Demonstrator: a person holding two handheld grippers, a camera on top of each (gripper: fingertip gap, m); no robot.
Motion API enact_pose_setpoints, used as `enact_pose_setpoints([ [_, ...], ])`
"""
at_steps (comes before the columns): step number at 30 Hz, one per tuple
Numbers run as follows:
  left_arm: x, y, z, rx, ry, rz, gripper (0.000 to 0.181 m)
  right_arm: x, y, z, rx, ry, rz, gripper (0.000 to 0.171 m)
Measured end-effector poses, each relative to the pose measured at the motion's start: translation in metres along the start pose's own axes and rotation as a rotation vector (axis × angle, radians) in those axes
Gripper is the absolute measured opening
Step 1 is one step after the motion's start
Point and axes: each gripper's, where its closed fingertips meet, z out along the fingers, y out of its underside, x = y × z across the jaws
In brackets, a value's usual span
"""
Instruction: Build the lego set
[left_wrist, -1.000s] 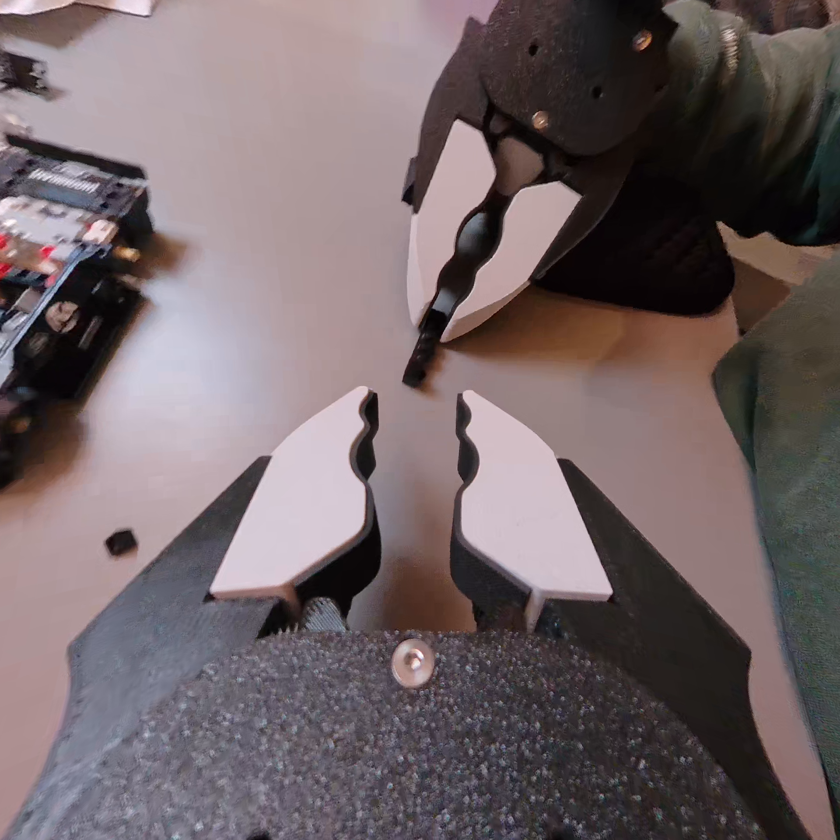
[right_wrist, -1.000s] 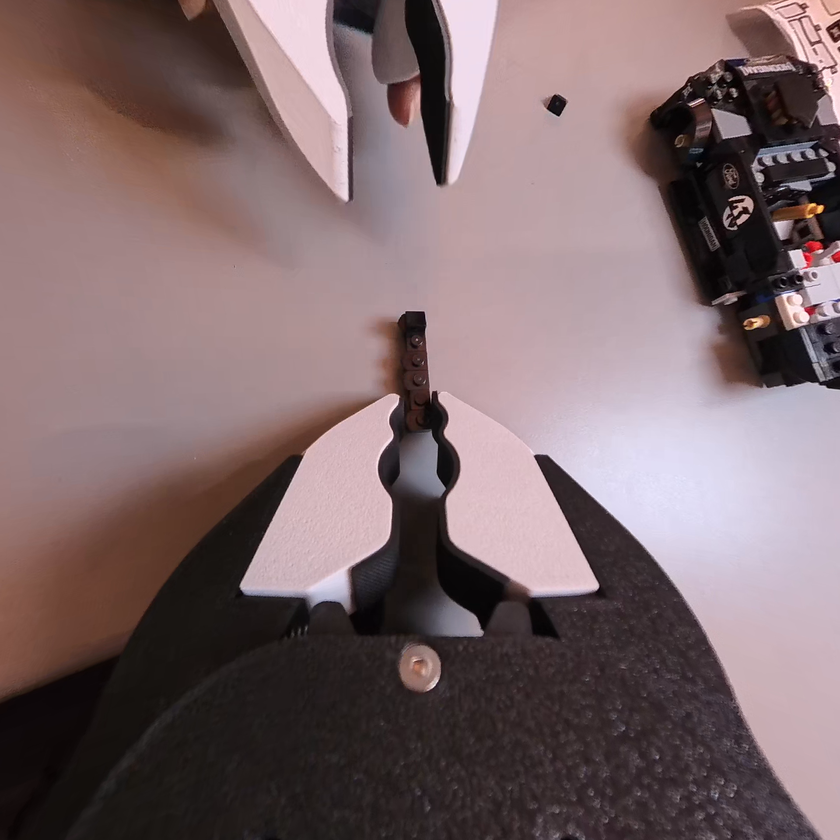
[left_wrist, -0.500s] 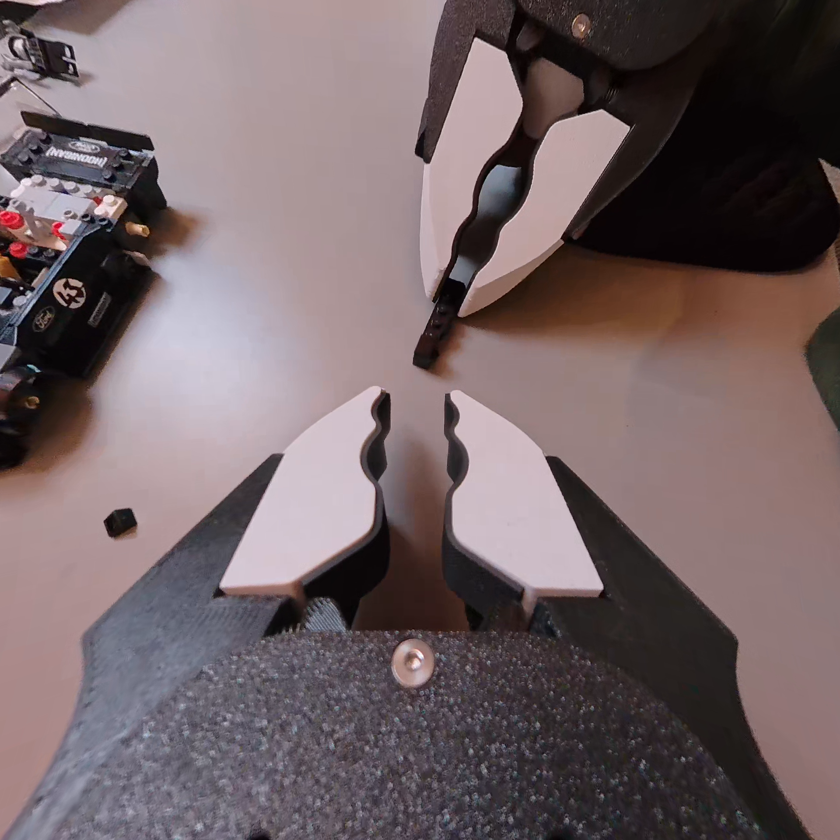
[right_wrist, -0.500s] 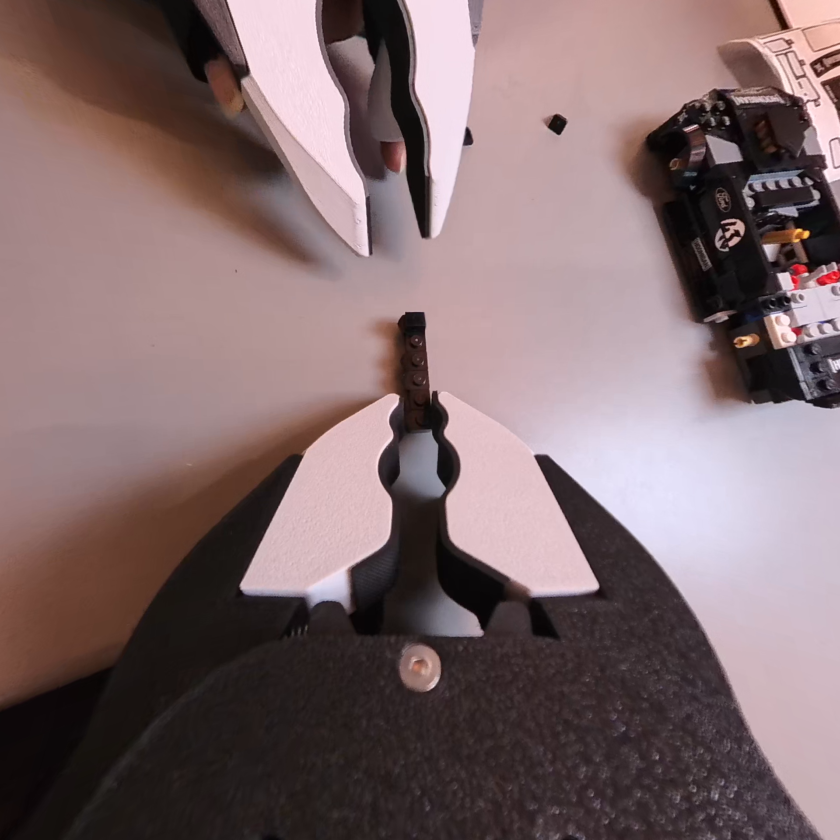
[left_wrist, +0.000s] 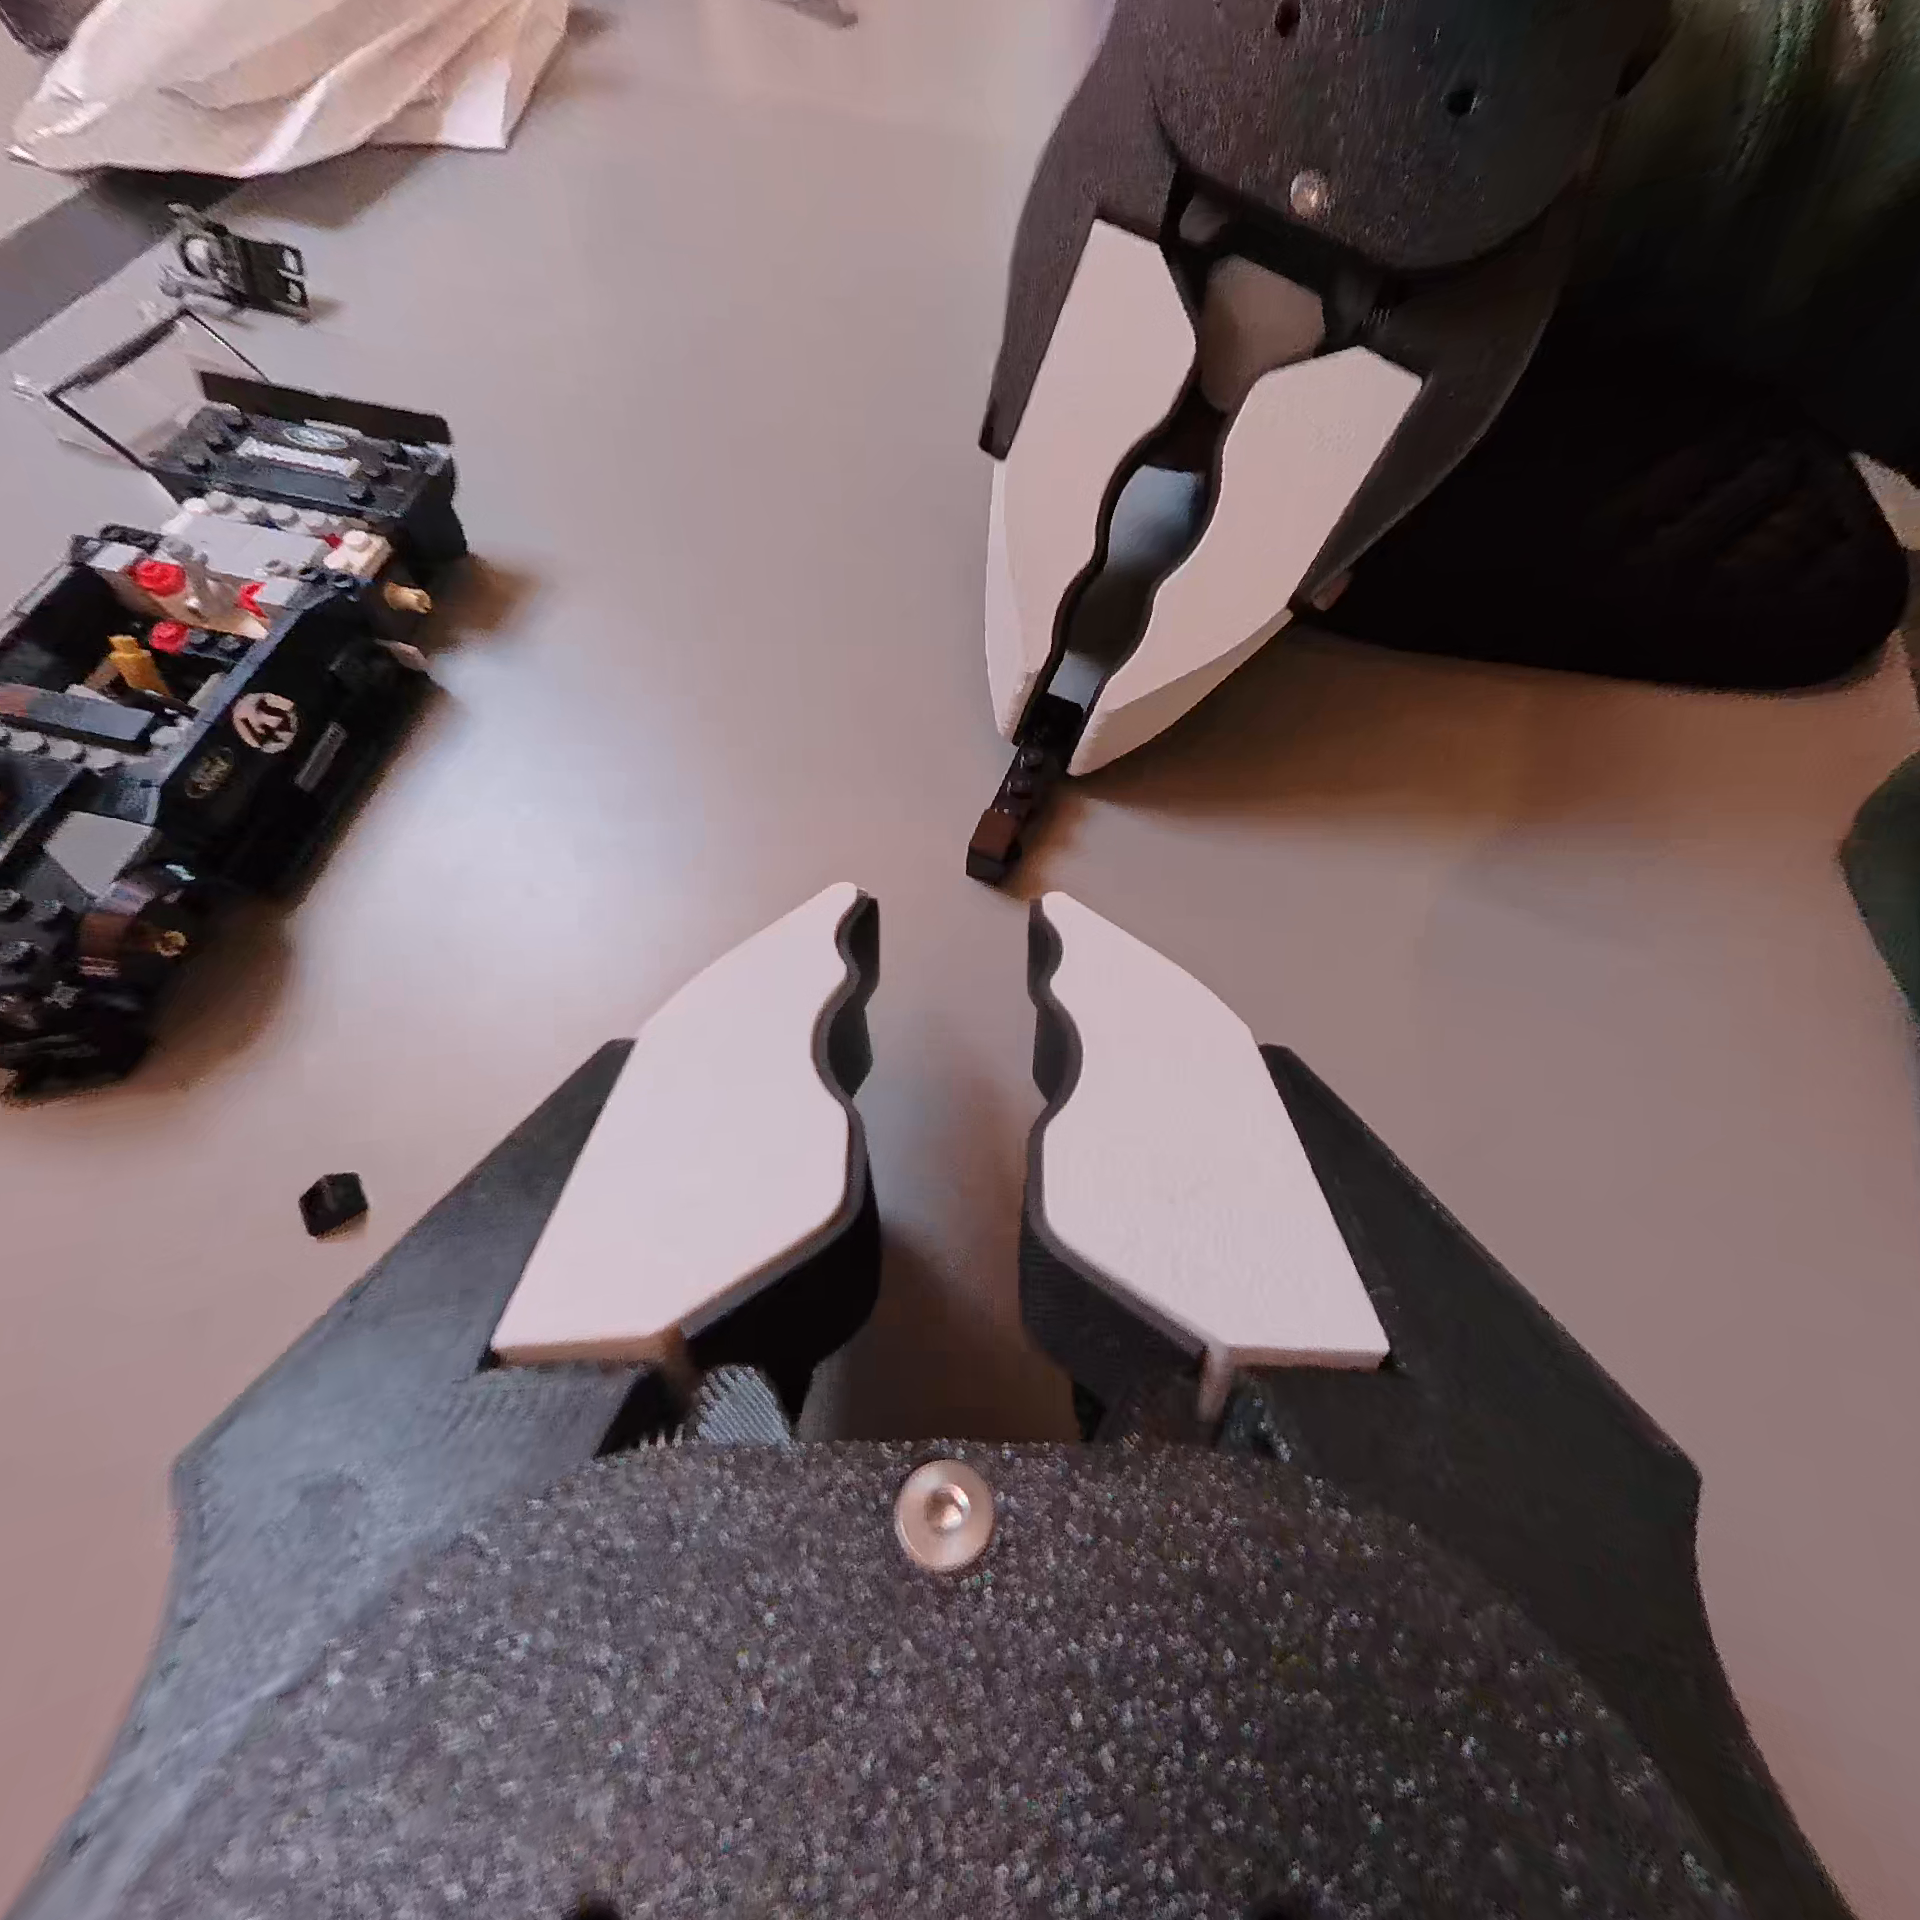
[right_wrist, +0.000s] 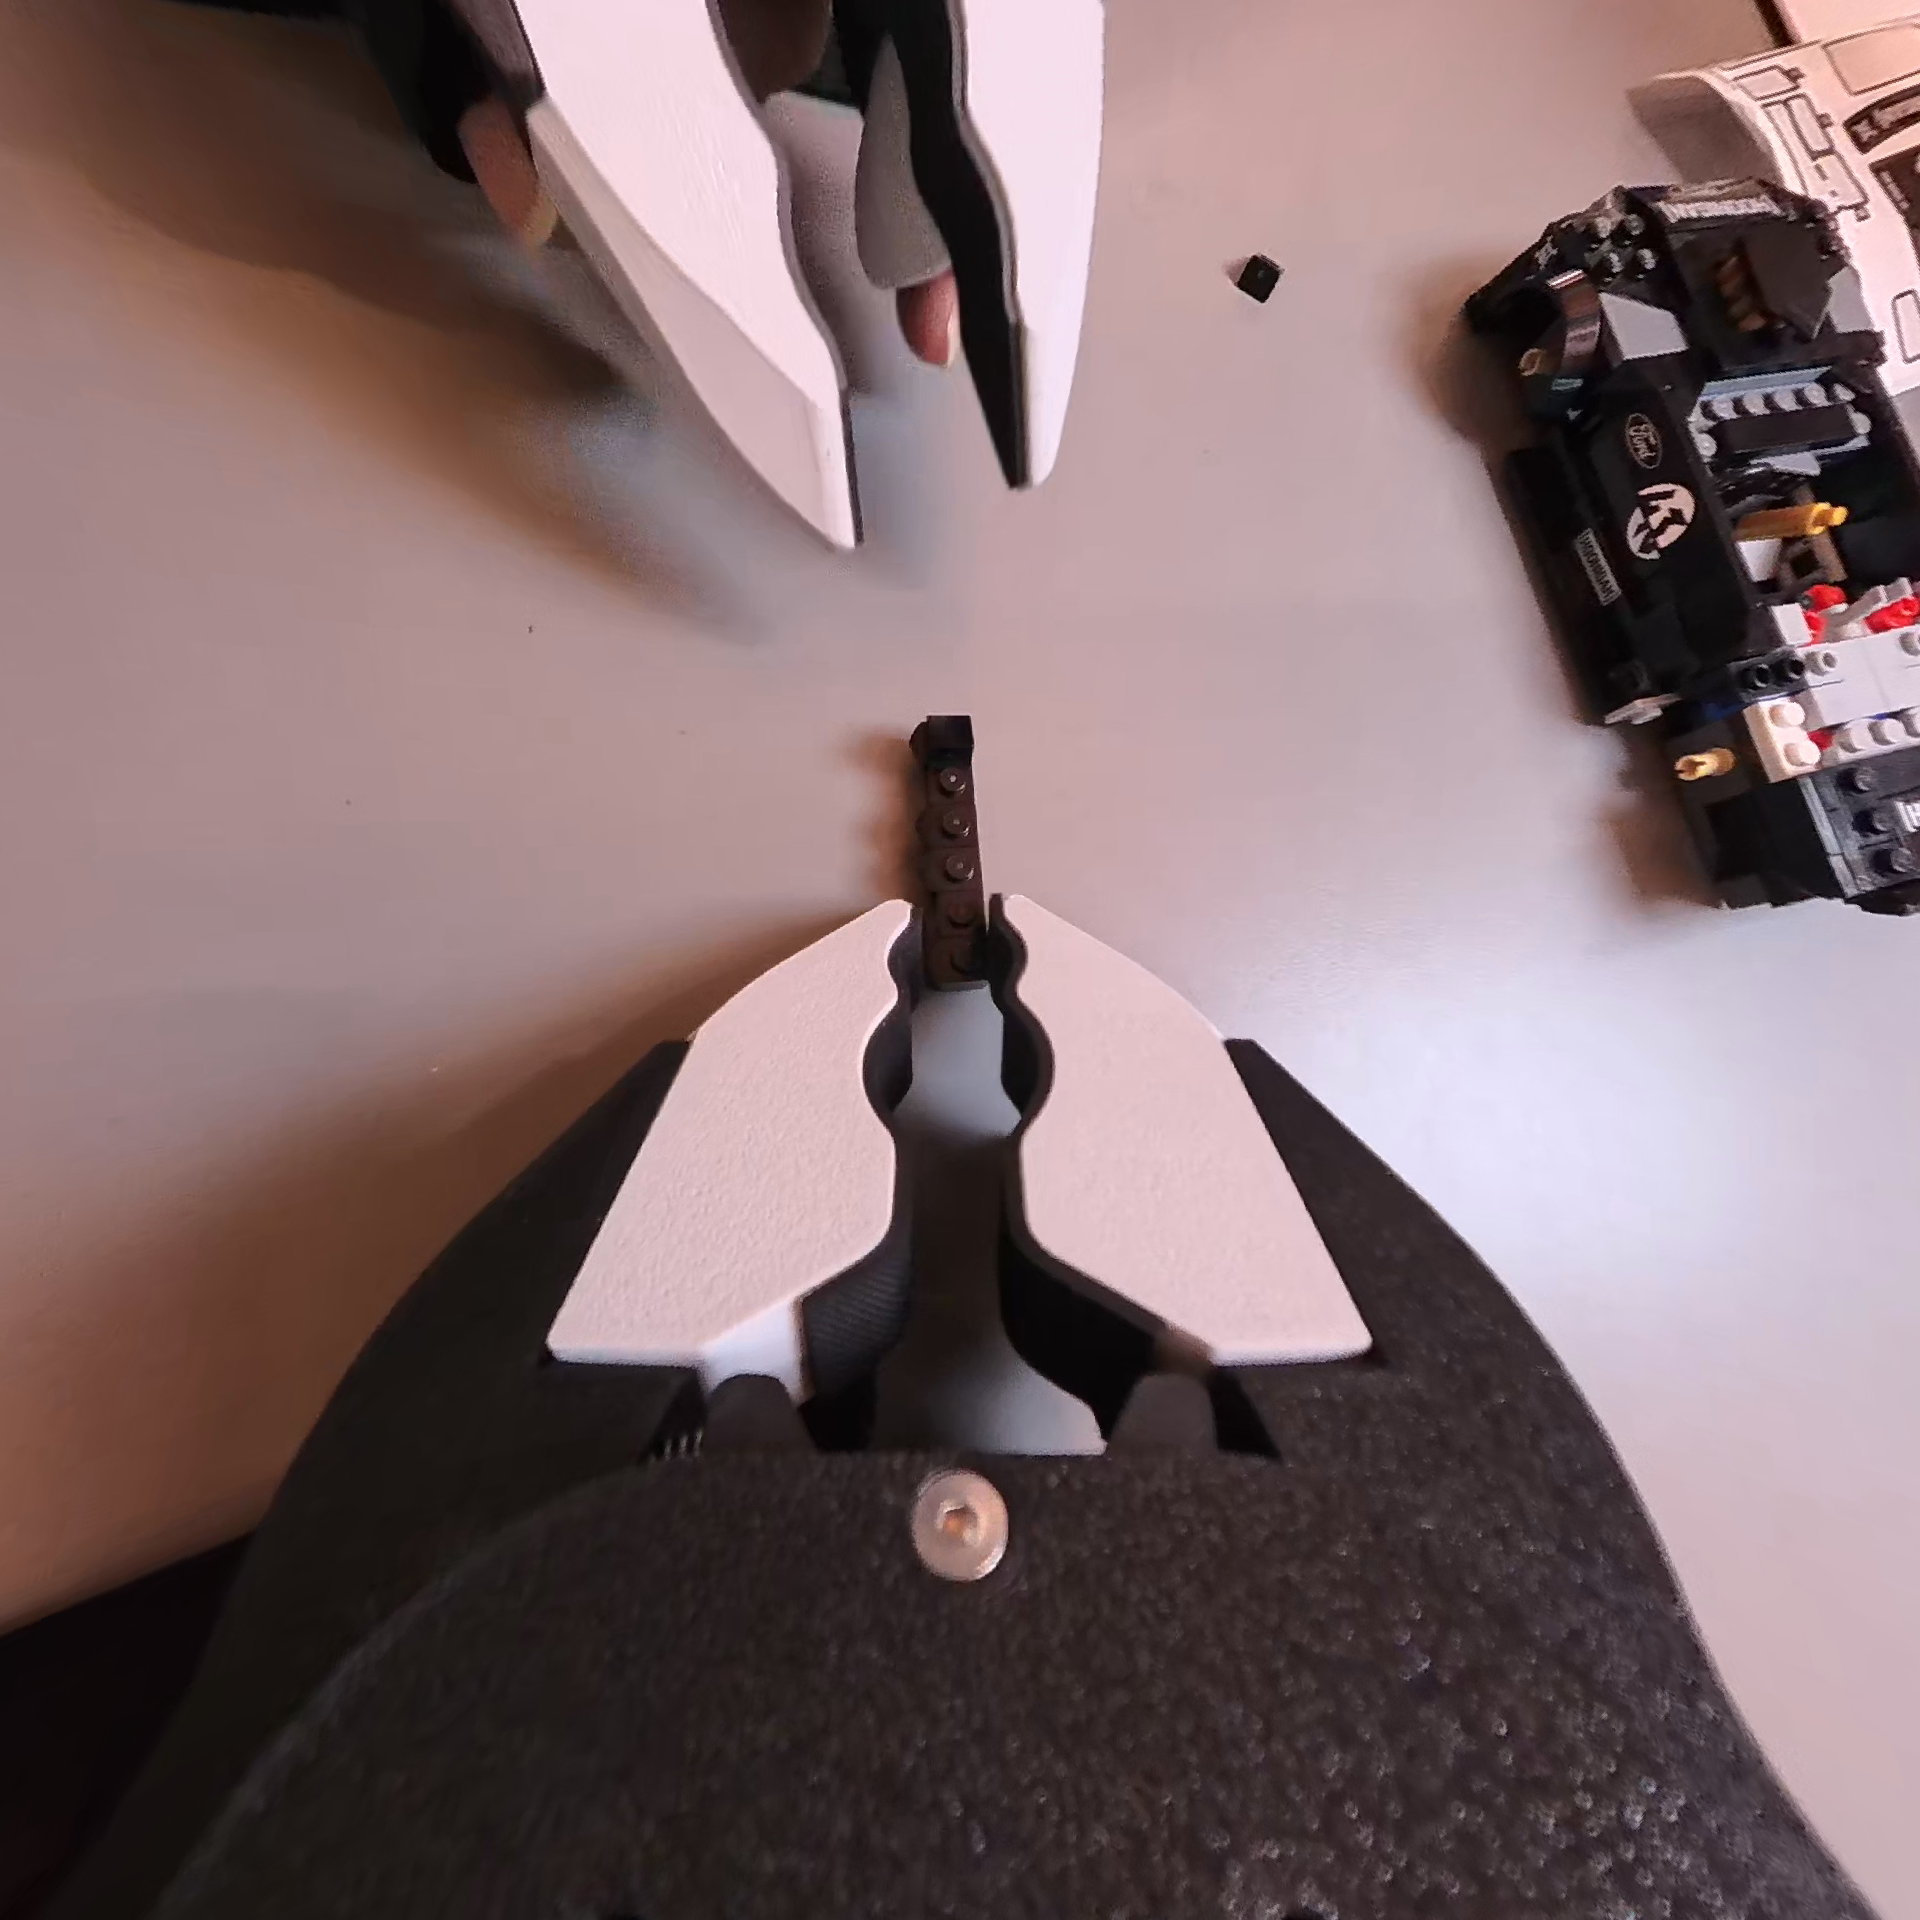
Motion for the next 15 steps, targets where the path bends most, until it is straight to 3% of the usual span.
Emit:
enact_pose_setpoints([
  [8, -0.035, -0.003, -0.018, 0.054, -0.144, -0.041, 0.029, 0.002, 0.0, 0.0, 0.001, 0.012, 0.006, 0.022],
  [15, -0.076, -0.003, -0.054, 0.084, -0.353, -0.068, 0.002, 0.003, 0.0, 0.0, -0.001, 0.019, 0.007, 0.024],
])
